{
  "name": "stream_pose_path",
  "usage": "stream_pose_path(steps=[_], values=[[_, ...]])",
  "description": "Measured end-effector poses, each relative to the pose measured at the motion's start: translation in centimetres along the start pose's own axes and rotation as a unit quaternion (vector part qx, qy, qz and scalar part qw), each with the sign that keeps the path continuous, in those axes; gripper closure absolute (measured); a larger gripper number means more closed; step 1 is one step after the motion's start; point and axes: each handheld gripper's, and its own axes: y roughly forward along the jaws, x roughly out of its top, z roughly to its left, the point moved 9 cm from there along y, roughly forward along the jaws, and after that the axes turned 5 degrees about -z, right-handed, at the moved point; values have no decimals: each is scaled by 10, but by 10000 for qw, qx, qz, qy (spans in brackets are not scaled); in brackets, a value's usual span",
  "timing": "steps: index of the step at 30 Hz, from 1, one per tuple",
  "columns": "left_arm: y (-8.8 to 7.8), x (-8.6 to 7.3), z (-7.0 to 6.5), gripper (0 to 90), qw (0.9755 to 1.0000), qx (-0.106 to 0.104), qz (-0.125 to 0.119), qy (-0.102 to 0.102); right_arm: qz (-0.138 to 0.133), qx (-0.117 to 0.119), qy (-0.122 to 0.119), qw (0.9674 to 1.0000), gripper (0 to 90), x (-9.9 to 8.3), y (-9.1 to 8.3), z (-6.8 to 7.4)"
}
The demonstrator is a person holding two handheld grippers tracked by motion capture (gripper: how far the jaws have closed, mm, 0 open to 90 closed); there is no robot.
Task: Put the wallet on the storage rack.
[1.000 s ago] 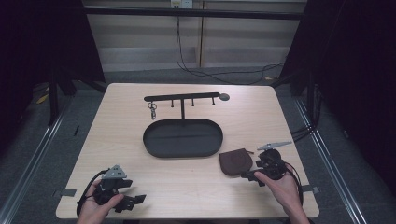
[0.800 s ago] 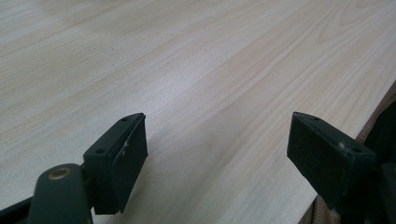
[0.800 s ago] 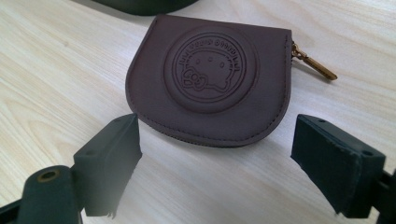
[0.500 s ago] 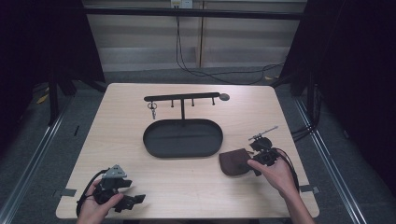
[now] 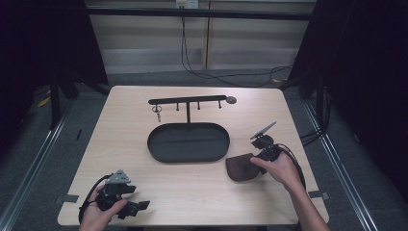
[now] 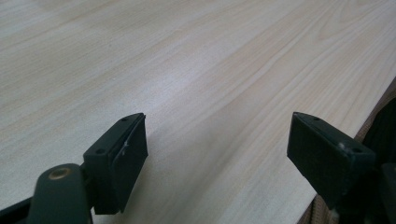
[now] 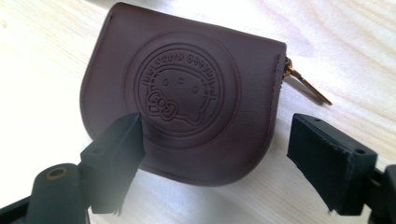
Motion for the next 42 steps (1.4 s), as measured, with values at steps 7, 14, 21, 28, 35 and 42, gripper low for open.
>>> stream_pose_path(steps=[7, 14, 21, 28, 35, 42], values=[[0, 0, 0, 201, 10000, -30, 17, -3, 246, 8, -64, 9997, 145, 2, 11, 2], [0, -1, -1, 201, 9999, -67, 104, 32, 339, 158, 23, 9993, 155, 2, 15, 3], [1, -2, -1, 202, 9999, -78, 117, 35, 429, 394, 111, 9982, 155, 2, 18, 1], [0, -1, -1, 202, 9999, -88, 122, 27, 439, 512, 131, 9976, 158, 6, 23, 5], [0, -2, 0, 202, 9999, -89, 95, -1, 483, 508, 205, 9973, 193, 8, 20, 7], [-1, -1, 0, 201, 9999, -95, 95, -6, 463, 385, 224, 9979, 232, 10, 17, 7]])
